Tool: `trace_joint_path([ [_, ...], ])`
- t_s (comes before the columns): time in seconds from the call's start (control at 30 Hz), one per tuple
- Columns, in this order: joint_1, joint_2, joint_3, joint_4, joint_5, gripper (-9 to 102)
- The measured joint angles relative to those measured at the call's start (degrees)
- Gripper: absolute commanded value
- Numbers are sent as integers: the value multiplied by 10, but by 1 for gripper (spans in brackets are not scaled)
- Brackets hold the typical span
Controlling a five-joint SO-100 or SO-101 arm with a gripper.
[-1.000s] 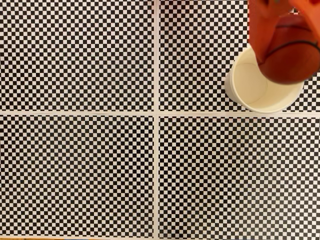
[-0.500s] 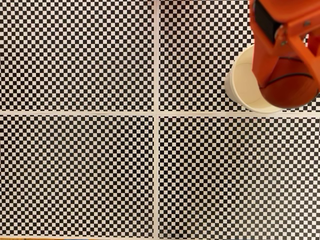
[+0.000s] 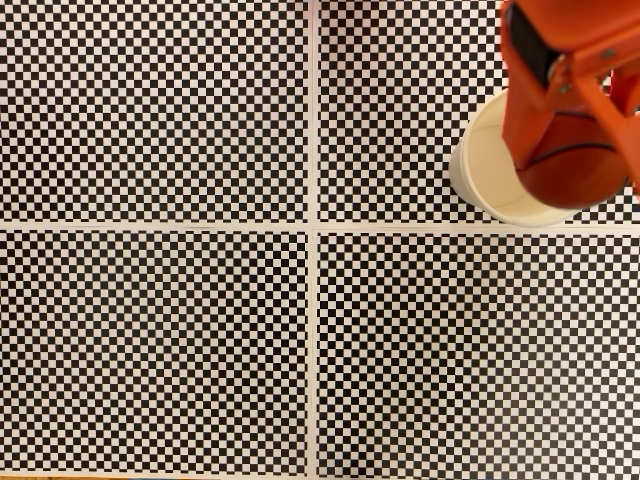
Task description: Grasp basketball and place into cup.
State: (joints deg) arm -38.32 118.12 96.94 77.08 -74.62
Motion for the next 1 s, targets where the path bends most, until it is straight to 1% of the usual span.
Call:
trace_joint_path([
  [0.4, 1, 1, 4, -12, 4, 20],
  [0.7, 1, 6, 10, -19, 4, 28],
  [0.83, 2, 6, 15, -22, 4, 36],
  [1.0, -4, 18, 24, -26, 4, 35],
])
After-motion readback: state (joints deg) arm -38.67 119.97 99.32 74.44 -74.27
